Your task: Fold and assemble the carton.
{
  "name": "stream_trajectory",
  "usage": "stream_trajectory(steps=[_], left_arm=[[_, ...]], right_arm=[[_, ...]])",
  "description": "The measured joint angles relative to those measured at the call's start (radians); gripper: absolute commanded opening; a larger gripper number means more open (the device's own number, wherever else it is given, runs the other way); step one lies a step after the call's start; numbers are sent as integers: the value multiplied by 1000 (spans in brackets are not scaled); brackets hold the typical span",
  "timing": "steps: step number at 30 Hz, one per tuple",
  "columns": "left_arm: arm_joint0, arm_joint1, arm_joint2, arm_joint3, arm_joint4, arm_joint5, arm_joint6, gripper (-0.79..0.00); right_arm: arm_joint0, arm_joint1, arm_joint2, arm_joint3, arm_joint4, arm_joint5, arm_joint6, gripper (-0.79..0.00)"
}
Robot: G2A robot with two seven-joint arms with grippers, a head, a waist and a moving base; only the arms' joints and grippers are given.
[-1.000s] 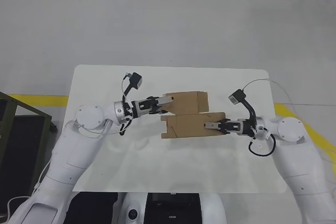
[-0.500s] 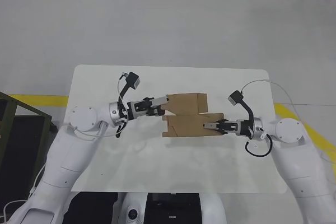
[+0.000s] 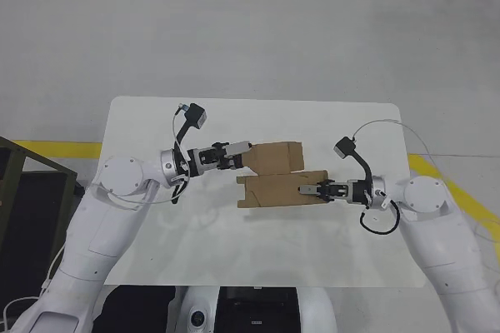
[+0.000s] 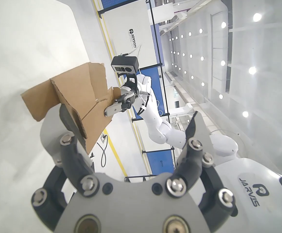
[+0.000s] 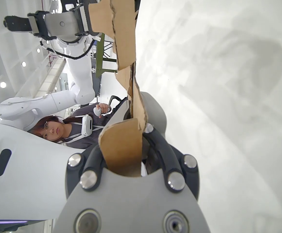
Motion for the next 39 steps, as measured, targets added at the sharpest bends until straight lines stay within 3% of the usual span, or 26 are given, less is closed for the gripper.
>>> stream_trajectory(steps=[23, 26, 28, 29, 39], left_arm=[[-24, -3, 56, 12, 76, 15, 41, 0], [-22, -2, 57, 8, 99, 15, 53, -148], [-20, -2, 57, 7, 112, 17, 60, -366], [-20, -1, 57, 6, 119, 18, 63, -397], [-23, 1, 65, 9, 179, 46, 82, -468]], right_arm=[[-29, 17, 5, -64, 32, 12, -18, -785], [-32, 18, 5, -68, 33, 16, -23, -785], [-33, 20, 5, -70, 32, 19, -24, -785], [-33, 20, 5, -72, 32, 21, -25, -785], [-37, 27, 1, -87, 8, 40, -43, -785]])
